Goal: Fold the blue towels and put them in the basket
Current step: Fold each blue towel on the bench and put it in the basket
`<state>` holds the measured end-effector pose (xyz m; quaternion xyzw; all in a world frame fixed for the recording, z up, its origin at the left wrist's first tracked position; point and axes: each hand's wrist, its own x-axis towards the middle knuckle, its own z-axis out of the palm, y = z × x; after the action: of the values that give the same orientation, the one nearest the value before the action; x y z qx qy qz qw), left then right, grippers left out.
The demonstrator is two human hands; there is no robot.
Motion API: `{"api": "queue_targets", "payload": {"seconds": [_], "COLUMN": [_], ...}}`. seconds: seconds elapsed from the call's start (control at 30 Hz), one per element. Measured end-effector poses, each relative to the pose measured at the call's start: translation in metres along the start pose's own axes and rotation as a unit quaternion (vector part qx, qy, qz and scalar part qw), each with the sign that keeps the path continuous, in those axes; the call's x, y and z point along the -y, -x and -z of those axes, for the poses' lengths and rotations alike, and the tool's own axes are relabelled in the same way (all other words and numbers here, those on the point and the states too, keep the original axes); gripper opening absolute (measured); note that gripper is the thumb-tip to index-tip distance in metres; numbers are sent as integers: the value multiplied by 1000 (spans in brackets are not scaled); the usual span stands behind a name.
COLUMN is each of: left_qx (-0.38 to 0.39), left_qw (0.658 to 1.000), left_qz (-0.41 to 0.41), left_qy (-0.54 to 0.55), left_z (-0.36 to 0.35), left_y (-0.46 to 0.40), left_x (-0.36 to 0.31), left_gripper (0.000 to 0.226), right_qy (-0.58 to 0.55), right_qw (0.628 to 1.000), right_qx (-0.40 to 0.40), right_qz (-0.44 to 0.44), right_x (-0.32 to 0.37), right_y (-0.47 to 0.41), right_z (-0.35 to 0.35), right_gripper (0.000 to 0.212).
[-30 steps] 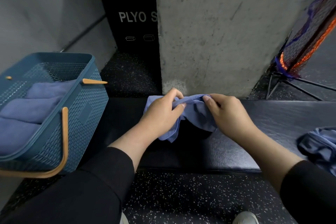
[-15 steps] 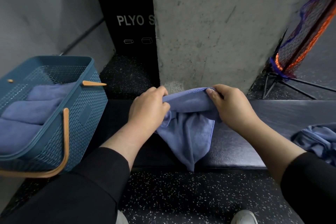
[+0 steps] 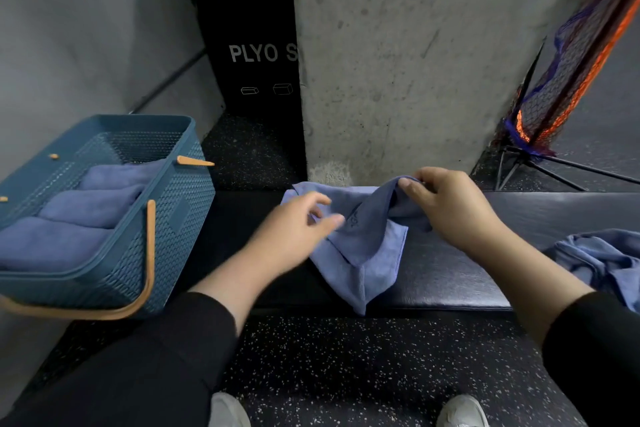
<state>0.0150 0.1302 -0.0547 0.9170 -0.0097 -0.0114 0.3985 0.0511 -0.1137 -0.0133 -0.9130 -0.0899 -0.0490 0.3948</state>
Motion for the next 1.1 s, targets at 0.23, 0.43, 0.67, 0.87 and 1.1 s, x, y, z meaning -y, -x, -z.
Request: {"api": "queue_targets", "payload": {"seconds": [0.23,0.43,0.67,0.87,1.1], "left_qx": [-86,-153,-194,-139,-52], "left_qw": [996,986,979,983,998], "left_qz": [-7,3,69,68,33], "left_qy": [37,-70,11,102,7], "left_z": [-46,-10,23,35,49], "left_y": [-3,-15,-27,-25,-23], "left_x": [-42,-11,26,27,26], "left_gripper": [14,11,20,19,40], "right_qy": [-42,11,161,-146,-151], "right_qw": [995,989,980,975,969], "right_qx": [76,145,117,93,69], "right_qz": [42,-6,-15,-138,-185], "right_x": [27,11,-16,-10,-5], "right_y": [4,-4,-14,-8,-2], "right_z": [-7,20,31,22,26], "right_gripper": [26,9,21,24,22]}}
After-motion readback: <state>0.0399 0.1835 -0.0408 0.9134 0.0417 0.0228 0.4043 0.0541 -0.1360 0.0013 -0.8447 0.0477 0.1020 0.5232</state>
